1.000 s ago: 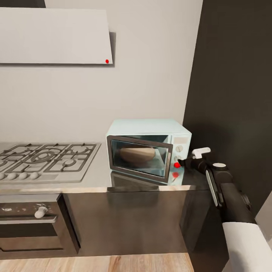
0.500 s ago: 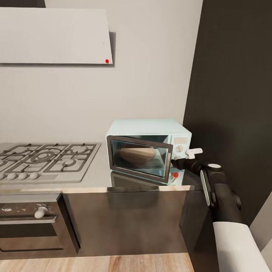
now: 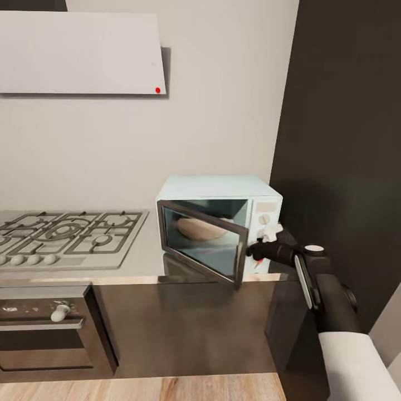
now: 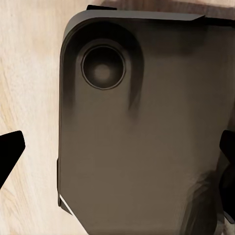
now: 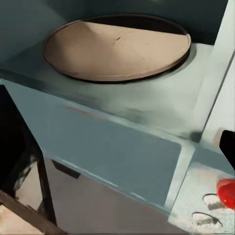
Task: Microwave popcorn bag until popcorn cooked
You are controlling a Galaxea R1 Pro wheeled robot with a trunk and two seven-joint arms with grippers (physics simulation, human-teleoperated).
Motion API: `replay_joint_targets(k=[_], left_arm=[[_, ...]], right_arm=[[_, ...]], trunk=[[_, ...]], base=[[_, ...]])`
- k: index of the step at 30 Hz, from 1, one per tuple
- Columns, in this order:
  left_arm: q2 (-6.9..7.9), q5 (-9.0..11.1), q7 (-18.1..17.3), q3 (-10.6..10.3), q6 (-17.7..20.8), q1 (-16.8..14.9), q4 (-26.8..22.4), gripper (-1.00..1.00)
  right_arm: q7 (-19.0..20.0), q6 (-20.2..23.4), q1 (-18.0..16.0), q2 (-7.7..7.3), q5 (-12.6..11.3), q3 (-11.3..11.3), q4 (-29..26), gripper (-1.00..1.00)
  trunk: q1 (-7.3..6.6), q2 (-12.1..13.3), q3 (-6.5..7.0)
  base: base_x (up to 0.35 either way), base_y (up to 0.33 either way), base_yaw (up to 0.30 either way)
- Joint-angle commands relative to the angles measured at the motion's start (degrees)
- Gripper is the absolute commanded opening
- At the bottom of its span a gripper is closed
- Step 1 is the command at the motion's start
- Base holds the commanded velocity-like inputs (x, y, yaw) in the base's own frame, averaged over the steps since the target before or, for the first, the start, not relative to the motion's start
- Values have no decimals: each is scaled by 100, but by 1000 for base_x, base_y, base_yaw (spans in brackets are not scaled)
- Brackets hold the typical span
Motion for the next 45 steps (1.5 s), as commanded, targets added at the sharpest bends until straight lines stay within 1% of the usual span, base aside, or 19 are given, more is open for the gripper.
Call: replay_joint_targets(k=[1,9,17,21,23,24,25,29,32,34,40,42,43,45], left_arm=[[-1,43,-2,12,-9,1,-2,100],[-7,43,-2,19,-11,1,-2,100],[-10,43,-2,21,-9,-1,-2,100],[-10,43,-2,21,-9,-1,-2,100],[-10,43,-2,21,-9,-1,-2,100],[-10,43,-2,19,-10,-1,-2,100],[-6,43,-2,17,-10,-1,-2,100],[-2,43,-2,13,-10,0,-2,100],[-1,43,-2,12,-9,-1,-2,100],[-1,43,-2,12,-9,-1,-2,100],[-1,43,-2,12,-9,-1,-2,100],[-4,43,-2,12,-9,-1,-2,100],[-8,43,-2,12,-9,0,-2,100],[-6,43,-2,12,-9,2,-2,100]], right_arm=[[69,11,4,-4,57,-10,-5,100],[72,10,13,-17,63,-13,-12,100],[79,14,16,-11,98,-8,-5,100],[74,18,16,3,49,4,-9,100],[72,17,18,46,41,19,-12,100],[72,18,20,94,39,25,-13,100],[75,17,18,156,37,29,-13,100],[80,12,16,258,33,45,-21,100],[76,10,18,367,38,48,-22,100],[62,10,16,391,43,47,-22,100],[35,-2,13,389,73,40,-22,100],[9,-97,15,363,106,25,-27,100],[-16,-230,14,338,116,7,-33,100],[-80,-293,14,328,116,-6,-43,100]], trunk=[[0,-3,-6],[0,-3,-6],[0,-3,-6],[0,-3,-6],[0,-3,-6],[0,-3,-6],[0,-3,-6],[0,-3,-6],[0,-3,-6],[0,-3,-6],[0,-3,-6],[0,-3,-6],[0,-3,-6],[0,-3,-6]], base=[[0,0,0],[-31,0,0],[-287,0,0],[-315,0,0],[-278,0,0],[-163,0,0],[-67,0,0],[-21,0,0],[-2,0,0],[0,0,0],[0,0,0],[0,0,0],[0,0,0],[0,0,0]])
